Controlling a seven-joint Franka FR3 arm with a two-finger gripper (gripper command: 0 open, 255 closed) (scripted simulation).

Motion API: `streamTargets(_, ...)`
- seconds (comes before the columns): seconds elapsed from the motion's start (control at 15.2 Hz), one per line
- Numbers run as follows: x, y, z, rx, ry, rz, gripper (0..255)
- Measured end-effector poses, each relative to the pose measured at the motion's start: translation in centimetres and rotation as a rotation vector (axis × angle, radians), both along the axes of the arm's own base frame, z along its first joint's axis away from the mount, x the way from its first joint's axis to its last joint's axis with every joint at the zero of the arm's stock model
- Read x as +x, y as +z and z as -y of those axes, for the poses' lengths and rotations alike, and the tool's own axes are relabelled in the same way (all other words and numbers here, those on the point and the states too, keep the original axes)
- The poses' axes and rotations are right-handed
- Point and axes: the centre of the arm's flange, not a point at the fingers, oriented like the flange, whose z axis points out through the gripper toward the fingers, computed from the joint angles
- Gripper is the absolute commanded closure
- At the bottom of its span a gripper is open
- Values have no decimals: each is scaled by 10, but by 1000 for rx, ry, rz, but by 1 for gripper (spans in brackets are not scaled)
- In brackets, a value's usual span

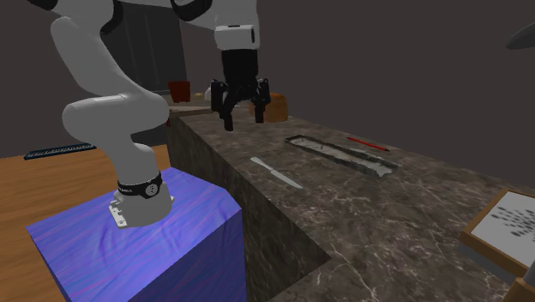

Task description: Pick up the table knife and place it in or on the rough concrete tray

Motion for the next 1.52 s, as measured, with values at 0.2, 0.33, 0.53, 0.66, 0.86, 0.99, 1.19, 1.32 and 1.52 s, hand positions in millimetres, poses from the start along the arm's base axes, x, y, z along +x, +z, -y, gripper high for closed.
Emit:
streamTargets(0.2,7,-32,-27,5,-44,-15,0)
streamTargets(0.33,14,-48,-43,9,-73,-25,0)
streamTargets(0.53,25,-80,-69,14,-117,-41,0)
streamTargets(0.66,29,-97,-87,17,-145,-50,0)
streamTargets(0.86,31,-117,-93,19,-160,-55,0)
streamTargets(0.99,33,-128,-94,19,-162,-55,0)
streamTargets(1.19,32,-143,-95,20,-163,-55,0)
streamTargets(1.32,32,-146,-94,20,-163,-55,0)
streamTargets(1.52,32,-148,-94,20,-163,-55,0)
